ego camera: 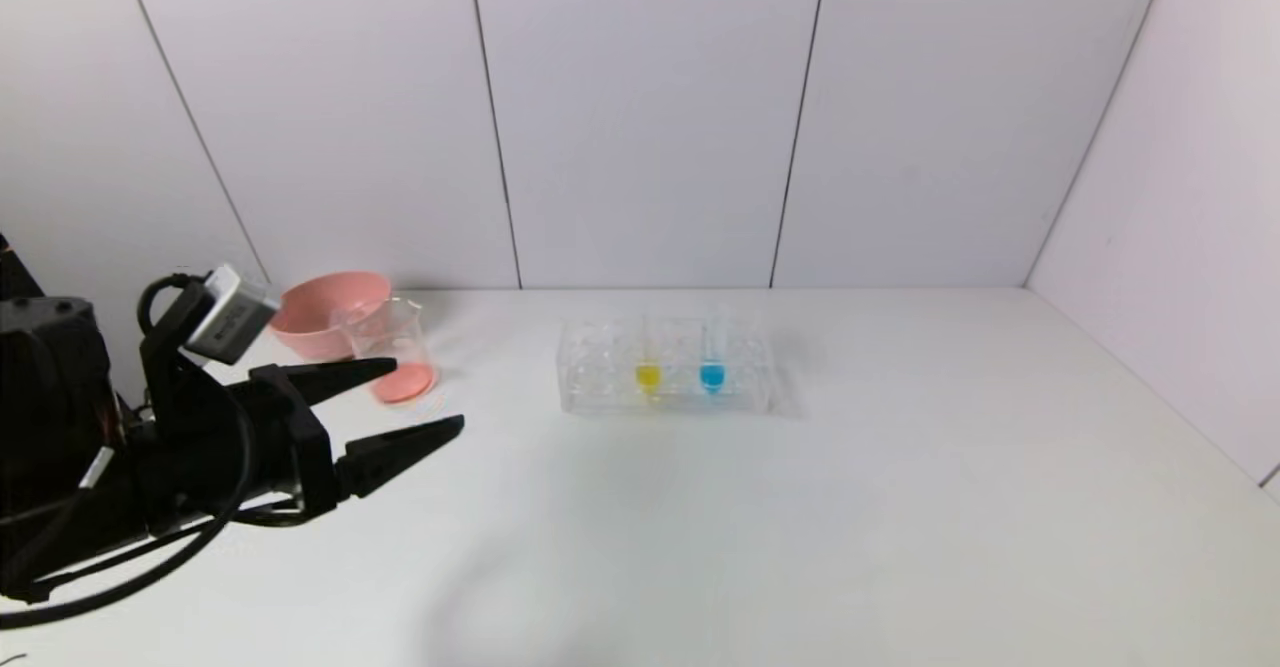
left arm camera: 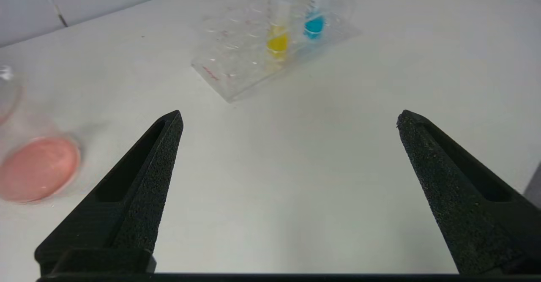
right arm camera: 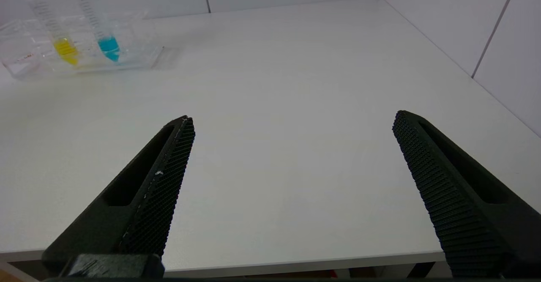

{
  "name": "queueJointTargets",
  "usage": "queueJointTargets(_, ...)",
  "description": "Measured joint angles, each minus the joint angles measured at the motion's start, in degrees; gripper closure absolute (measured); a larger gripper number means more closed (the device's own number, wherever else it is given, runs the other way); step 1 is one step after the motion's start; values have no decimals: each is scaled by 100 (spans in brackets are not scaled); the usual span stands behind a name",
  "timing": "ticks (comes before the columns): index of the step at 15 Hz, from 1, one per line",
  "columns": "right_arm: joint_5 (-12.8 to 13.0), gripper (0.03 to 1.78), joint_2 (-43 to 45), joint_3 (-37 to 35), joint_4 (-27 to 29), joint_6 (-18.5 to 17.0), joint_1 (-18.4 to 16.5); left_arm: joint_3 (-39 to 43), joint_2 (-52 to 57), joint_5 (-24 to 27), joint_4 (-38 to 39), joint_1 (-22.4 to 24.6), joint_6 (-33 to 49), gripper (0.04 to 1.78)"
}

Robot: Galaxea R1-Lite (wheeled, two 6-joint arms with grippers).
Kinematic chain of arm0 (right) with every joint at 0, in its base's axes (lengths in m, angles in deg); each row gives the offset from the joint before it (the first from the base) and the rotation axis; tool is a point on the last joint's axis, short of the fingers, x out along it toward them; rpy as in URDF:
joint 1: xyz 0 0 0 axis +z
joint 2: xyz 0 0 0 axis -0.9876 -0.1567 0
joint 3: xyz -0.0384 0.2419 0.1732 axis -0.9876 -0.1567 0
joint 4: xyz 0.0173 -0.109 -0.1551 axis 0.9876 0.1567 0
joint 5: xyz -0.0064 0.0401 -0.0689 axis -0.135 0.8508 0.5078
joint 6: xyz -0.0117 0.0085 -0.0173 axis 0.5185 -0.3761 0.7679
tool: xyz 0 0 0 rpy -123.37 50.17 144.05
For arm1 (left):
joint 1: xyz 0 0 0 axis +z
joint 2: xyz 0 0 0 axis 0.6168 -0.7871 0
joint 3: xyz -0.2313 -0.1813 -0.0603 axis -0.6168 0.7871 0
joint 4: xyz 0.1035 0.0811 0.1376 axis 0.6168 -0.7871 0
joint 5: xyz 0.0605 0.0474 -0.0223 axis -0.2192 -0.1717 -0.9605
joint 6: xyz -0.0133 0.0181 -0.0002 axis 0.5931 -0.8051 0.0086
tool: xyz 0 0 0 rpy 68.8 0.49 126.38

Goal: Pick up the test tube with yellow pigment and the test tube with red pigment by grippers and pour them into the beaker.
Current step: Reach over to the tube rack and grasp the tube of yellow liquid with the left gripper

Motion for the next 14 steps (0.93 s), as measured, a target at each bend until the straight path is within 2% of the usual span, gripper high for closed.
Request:
queueJointTargets(2, 2, 10, 0, 0, 0, 0, 0, 118, 67, -905, 30, -1189, 167, 6)
queueJointTargets(4, 0, 10, 0, 0, 0, 2, 0, 66, -41, -2109, 113, -2432, 463, 6)
queueJointTargets(6, 5, 10, 0, 0, 0, 0, 0, -190, -492, -3502, 347, -3359, 753, 6)
queueJointTargets(9, 5, 10, 0, 0, 0, 2, 0, -788, -1631, -5506, 1028, -4072, 926, 6)
queueJointTargets(11, 2, 10, 0, 0, 0, 2, 0, -1259, -2456, -6651, 1547, -4298, 948, 6)
queueJointTargets(12, 2, 10, 0, 0, 0, 0, 0, -1530, -2850, -7172, 1792, -4372, 957, 6)
queueJointTargets(14, 2, 10, 0, 0, 0, 0, 0, -2018, -3404, -7828, 2018, -4456, 972, 6)
